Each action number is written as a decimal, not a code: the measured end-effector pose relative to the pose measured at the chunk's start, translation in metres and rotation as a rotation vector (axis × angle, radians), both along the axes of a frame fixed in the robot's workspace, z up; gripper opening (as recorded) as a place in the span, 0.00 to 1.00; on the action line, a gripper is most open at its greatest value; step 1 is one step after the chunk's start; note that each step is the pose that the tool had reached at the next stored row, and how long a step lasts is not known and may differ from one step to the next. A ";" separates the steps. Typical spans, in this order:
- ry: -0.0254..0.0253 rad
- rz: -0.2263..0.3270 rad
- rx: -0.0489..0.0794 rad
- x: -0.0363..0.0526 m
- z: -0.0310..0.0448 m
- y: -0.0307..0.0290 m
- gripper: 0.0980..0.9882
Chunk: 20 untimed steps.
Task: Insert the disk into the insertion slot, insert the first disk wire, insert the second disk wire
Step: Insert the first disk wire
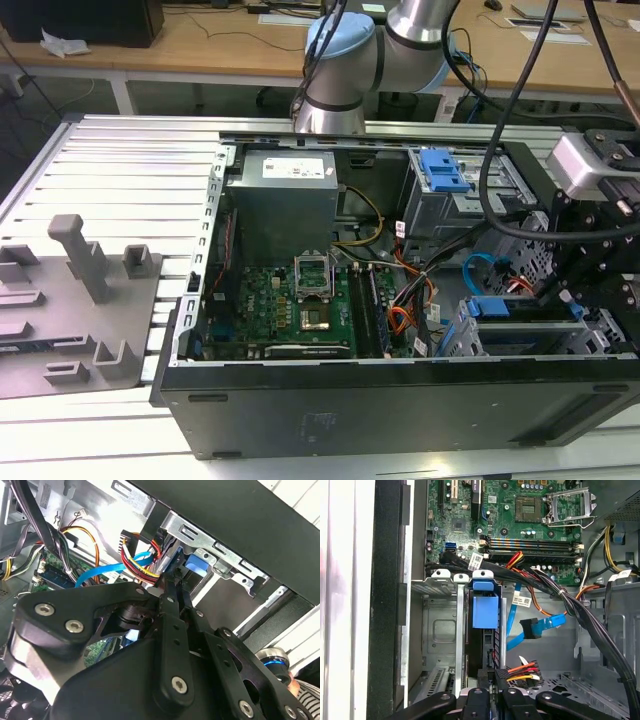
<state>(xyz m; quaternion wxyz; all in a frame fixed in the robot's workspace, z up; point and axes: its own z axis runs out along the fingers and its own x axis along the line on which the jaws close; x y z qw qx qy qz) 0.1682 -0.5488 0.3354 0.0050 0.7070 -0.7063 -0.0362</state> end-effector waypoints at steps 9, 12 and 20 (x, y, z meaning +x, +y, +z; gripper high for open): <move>0.0000 0.000 0.000 0.0000 0.0033 0.0000 0.16; 0.0000 0.000 0.000 0.0000 0.0123 0.0000 0.16; 0.0000 0.000 0.000 0.0000 0.0306 0.0000 0.16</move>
